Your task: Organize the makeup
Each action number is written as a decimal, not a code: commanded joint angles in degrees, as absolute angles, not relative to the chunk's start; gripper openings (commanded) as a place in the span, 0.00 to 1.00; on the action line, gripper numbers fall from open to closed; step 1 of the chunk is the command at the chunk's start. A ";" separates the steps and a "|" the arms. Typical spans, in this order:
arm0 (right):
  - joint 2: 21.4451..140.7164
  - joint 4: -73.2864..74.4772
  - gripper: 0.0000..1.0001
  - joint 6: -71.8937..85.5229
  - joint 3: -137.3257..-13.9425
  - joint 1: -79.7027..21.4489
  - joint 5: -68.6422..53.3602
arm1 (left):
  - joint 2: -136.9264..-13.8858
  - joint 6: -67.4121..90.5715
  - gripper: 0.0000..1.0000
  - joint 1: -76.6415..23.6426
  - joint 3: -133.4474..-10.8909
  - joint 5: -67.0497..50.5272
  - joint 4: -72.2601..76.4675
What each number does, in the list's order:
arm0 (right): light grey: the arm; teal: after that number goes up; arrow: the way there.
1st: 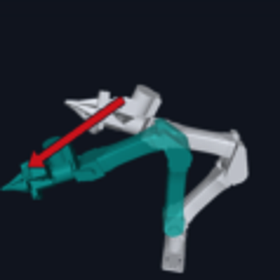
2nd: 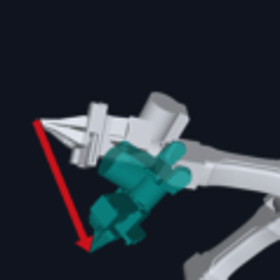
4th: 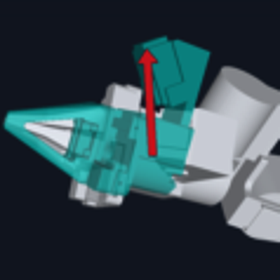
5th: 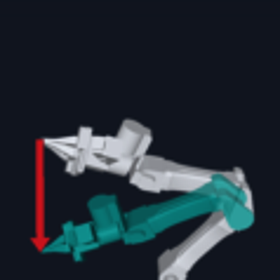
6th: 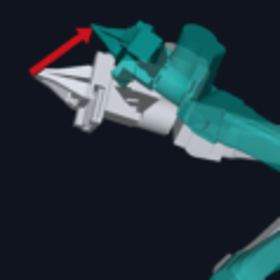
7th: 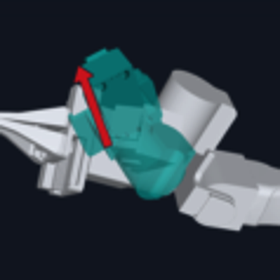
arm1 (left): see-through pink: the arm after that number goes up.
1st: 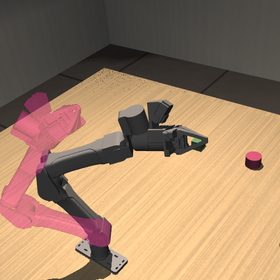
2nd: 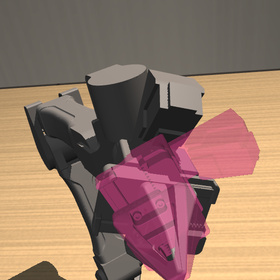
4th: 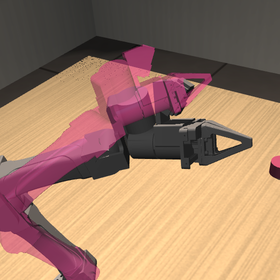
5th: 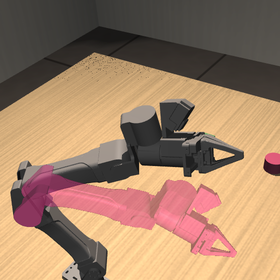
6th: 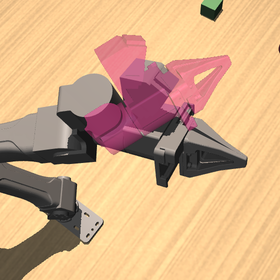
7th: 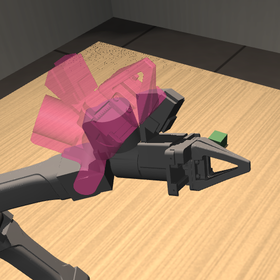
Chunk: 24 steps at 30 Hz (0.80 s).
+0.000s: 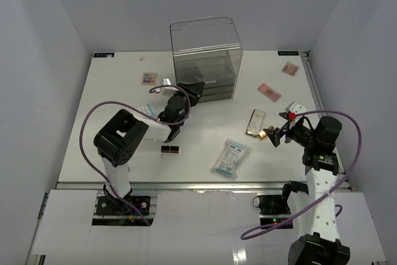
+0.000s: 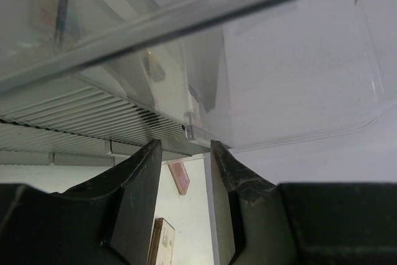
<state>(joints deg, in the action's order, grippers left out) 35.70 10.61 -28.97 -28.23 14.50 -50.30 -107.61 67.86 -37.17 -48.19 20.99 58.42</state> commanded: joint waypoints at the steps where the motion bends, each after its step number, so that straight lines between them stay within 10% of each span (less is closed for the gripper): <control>1: 35.42 9.67 0.93 -29.18 -27.95 14.50 -51.40 | -107.56 69.58 0.47 -36.06 -50.26 21.38 59.04; 24: 35.49 9.58 0.93 -29.18 -27.60 14.50 -51.94 | -106.81 72.86 0.00 -34.80 -46.07 10.46 70.54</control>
<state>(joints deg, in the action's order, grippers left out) 35.68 10.59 -28.97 -28.23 14.50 -50.39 -109.40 73.55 -34.82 -47.27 15.20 64.17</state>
